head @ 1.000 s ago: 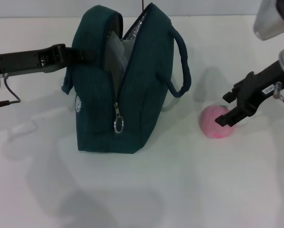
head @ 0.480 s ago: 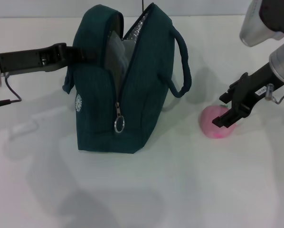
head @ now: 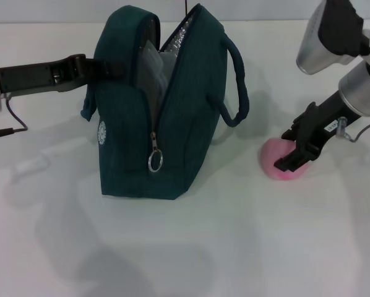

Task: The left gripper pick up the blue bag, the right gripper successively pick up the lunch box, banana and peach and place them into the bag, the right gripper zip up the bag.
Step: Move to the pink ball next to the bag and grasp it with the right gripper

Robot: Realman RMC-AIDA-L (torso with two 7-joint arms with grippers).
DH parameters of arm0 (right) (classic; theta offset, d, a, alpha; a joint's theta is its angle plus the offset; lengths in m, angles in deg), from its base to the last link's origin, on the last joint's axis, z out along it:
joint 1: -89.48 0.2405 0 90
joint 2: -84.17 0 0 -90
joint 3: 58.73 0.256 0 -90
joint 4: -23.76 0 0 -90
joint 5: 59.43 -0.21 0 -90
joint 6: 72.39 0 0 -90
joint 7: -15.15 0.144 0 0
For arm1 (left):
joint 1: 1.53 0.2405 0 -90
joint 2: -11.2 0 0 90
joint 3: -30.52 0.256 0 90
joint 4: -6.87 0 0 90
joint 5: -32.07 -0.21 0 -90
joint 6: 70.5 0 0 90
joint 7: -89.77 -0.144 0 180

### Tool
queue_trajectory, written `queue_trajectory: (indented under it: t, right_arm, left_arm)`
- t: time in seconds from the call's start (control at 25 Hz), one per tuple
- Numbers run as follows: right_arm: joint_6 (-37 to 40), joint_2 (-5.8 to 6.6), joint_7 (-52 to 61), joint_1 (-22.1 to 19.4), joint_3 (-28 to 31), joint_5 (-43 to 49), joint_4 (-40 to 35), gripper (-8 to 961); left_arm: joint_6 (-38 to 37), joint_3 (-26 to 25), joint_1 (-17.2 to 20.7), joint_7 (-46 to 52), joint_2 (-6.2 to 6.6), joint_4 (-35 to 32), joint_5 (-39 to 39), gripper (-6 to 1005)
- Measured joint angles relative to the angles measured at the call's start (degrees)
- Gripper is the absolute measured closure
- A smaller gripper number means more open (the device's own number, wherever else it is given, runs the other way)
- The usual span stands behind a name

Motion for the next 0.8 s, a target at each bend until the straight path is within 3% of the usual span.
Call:
queue_trajectory:
  t: [0.16, 0.4, 0.8]
  right_arm:
    - [-0.3, 0.04, 0.5, 0.0, 0.0, 0.0, -0.7, 269]
    - [-0.2, 0.74, 2.6, -1.0, 1.1, 0.0, -2.8, 537]
    - [6.7, 3.54, 4.5, -4.9, 26.7, -1.9, -9.8, 749]
  left_arm:
    - [0.0, 0.0, 0.0, 0.0, 0.02, 0.0, 0.0, 961]
    - [0.0, 0.0, 0.4, 0.0, 0.04, 0.0, 0.0, 961]
    - [0.0, 0.0, 0.4, 0.0, -0.07, 0.0, 0.0, 961]
